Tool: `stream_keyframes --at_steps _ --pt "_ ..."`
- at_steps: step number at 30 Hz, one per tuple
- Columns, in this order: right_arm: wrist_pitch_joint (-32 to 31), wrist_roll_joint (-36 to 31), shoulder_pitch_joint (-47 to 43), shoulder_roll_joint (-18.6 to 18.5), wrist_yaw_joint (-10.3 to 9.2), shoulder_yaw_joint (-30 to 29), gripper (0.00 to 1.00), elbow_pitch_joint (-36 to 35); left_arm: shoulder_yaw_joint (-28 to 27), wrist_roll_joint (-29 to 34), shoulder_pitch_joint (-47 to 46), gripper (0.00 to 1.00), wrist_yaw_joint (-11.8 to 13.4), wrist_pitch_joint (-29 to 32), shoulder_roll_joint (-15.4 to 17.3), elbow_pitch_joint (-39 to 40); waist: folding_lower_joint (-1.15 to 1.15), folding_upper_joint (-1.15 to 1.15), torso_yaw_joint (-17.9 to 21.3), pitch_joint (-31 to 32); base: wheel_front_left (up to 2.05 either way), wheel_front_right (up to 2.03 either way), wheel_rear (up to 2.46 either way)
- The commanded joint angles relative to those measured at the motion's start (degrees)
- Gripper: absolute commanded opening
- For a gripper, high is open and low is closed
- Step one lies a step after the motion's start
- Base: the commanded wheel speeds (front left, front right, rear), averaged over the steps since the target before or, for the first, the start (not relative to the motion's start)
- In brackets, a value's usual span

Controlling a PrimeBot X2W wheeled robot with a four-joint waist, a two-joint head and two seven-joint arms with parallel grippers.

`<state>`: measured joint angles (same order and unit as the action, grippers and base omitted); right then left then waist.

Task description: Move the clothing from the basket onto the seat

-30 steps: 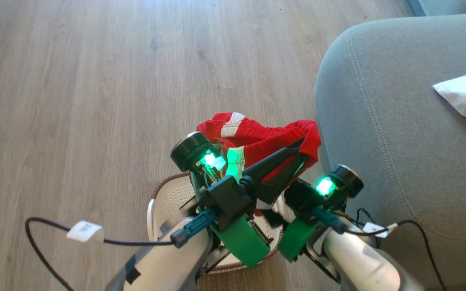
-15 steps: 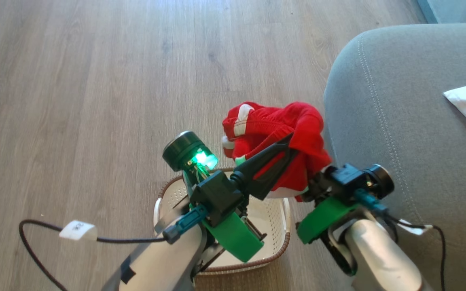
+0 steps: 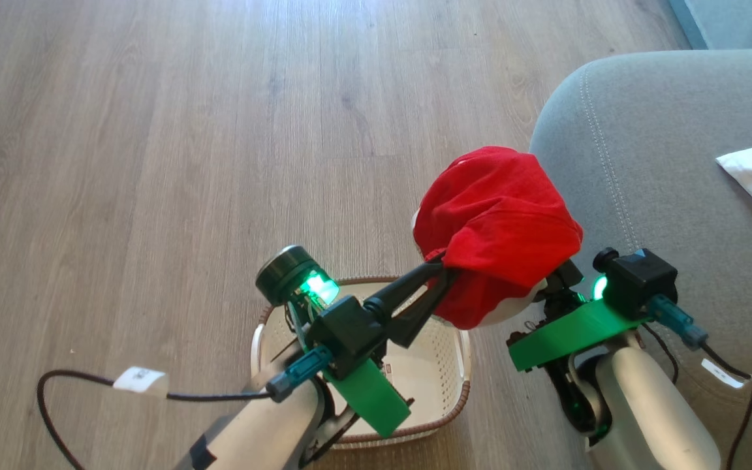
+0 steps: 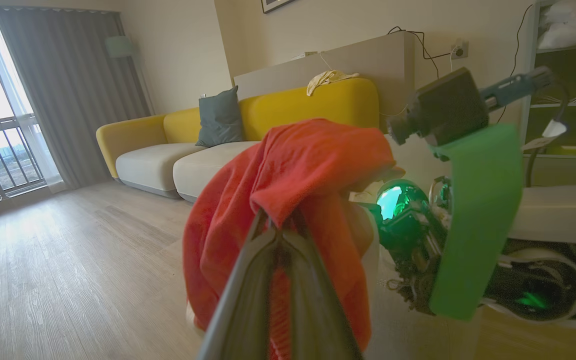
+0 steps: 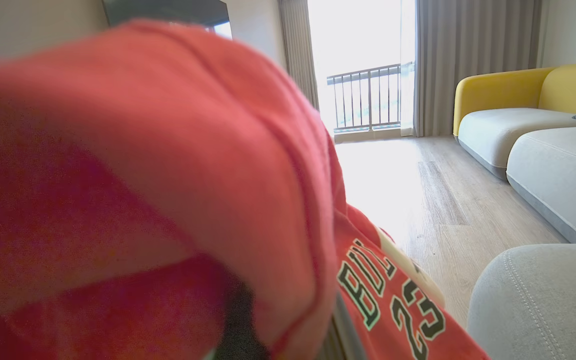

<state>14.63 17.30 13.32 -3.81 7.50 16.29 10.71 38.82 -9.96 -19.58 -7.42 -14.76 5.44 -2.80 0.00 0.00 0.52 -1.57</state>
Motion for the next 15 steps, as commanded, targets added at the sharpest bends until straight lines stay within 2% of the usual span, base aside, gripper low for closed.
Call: stream_keyframes --at_steps 1,8,9,10,12,14,15 --pt "0.4 0.6 1.2 0.9 -0.01 0.6 0.00 -2.4 -1.9 0.3 -0.9 0.00 -0.1 -0.2 0.4 1.5 0.00 0.00 0.1 -0.1 0.00 0.00 0.00" --pt "0.4 1.4 0.7 0.9 -0.01 1.1 0.00 -2.3 -0.8 0.6 0.1 0.00 -0.1 -0.2 0.3 -0.4 0.00 0.00 0.5 -0.7 0.00 0.00 0.00" --pt "0.4 1.3 0.7 0.9 -0.01 1.1 0.00 -2.2 -1.0 0.6 0.3 0.11 -0.1 -0.2 0.1 -0.5 0.00 0.00 0.5 -0.8 0.00 0.00 0.00" --pt "0.4 1.2 0.7 0.9 -0.01 1.2 0.00 -2.0 -1.1 0.7 0.4 0.44 -0.1 -0.2 0.0 -0.6 0.00 0.00 0.5 -0.9 0.00 0.00 0.00" --pt "0.4 0.8 0.9 0.9 -0.01 1.2 0.00 -1.7 -1.4 0.8 0.8 0.75 -0.1 -0.2 -0.2 -0.7 0.00 0.00 0.6 -0.9 0.00 0.00 0.00" --pt "0.4 0.6 1.0 0.9 -0.01 1.0 0.00 -1.5 -1.5 0.9 1.1 1.00 -0.1 -0.2 -0.3 -1.1 0.00 0.00 0.6 -0.8 0.00 0.00 0.00" --pt "0.4 0.4 1.1 0.9 -0.01 0.9 0.00 -1.4 -1.6 1.1 1.3 1.00 -0.1 -0.2 -0.4 -1.3 0.00 0.00 0.5 -0.8 0.00 0.00 0.00"
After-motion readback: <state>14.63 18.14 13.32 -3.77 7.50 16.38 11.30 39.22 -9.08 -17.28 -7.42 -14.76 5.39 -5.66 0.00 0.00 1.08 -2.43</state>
